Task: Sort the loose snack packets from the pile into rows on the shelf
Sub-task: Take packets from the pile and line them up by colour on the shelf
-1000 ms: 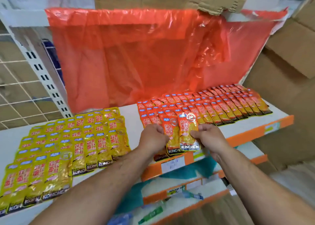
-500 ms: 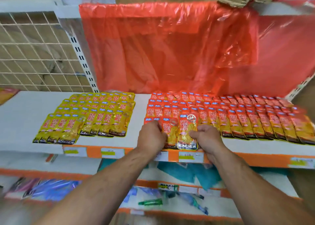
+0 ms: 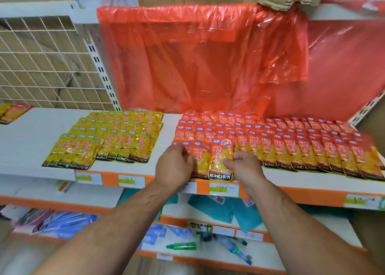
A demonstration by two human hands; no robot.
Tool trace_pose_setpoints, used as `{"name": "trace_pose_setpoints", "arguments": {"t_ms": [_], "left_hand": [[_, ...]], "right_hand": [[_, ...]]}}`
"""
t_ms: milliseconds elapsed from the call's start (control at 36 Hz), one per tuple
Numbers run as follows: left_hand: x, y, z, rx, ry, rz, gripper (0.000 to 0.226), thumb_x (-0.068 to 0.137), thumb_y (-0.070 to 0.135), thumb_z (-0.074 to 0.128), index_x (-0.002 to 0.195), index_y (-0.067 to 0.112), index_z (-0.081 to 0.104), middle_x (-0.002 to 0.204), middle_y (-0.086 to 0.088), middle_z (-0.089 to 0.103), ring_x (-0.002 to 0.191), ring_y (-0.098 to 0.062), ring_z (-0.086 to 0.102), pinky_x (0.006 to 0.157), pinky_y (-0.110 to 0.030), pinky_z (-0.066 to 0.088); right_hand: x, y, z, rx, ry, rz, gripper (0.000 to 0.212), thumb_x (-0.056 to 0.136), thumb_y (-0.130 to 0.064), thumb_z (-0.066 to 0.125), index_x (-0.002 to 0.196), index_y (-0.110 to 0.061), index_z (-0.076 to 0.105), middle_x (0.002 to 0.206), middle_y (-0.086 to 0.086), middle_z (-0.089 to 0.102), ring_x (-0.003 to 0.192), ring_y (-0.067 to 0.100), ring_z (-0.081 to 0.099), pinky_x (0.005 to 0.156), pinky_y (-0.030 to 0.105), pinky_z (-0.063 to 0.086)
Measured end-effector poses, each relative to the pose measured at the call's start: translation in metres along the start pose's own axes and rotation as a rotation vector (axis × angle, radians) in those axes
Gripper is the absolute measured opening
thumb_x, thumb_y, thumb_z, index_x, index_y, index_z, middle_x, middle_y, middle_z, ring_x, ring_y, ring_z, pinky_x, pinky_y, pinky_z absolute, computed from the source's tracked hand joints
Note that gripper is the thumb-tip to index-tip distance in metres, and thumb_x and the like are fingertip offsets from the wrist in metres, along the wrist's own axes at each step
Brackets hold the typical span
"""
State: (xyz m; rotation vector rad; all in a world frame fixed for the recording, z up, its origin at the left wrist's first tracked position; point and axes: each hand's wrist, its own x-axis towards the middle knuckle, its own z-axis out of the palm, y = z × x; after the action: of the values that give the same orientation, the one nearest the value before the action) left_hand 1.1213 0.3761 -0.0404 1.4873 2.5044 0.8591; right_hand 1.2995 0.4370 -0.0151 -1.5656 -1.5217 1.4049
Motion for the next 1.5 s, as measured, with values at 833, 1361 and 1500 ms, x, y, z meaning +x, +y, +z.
{"name": "trace_pose_setpoints", "arguments": {"t_ms": [833, 1361, 1500], "left_hand": [[0.018, -0.056, -0.013, 0.132, -0.022, 0.358, 0.042, 0.080, 0.044, 0.059, 0.111, 0.017, 0.065, 0.105, -0.003, 0.066, 0.096, -0.027, 0.059, 0.079, -0.038, 0.052], [0.004, -0.057, -0.037, 0.197, 0.016, 0.322, 0.057, 0.078, 0.053, 0.045, 0.118, 0.019, 0.067, 0.114, -0.005, 0.066, 0.103, -0.028, 0.060, 0.088, -0.041, 0.051], [-0.010, -0.081, -0.049, 0.194, 0.108, 0.269, 0.041, 0.079, 0.042, 0.061, 0.110, 0.016, 0.071, 0.109, -0.010, 0.070, 0.099, -0.030, 0.065, 0.086, -0.042, 0.054]], "right_hand": [[0.010, 0.002, 0.034, -0.553, 0.170, -0.051, 0.037, 0.084, -0.033, 0.073, 0.063, -0.017, 0.046, 0.059, 0.001, 0.051, 0.055, 0.019, 0.048, 0.051, 0.027, 0.031], [-0.005, -0.019, 0.060, -0.896, 0.122, -0.478, 0.050, 0.092, -0.047, 0.053, 0.136, -0.023, 0.055, 0.133, -0.003, 0.057, 0.123, 0.022, 0.047, 0.099, 0.036, 0.042], [-0.008, -0.019, 0.095, -1.009, -0.031, -0.647, 0.059, 0.088, -0.050, 0.054, 0.141, -0.026, 0.048, 0.145, -0.003, 0.047, 0.132, 0.025, 0.039, 0.109, 0.041, 0.035]]}}
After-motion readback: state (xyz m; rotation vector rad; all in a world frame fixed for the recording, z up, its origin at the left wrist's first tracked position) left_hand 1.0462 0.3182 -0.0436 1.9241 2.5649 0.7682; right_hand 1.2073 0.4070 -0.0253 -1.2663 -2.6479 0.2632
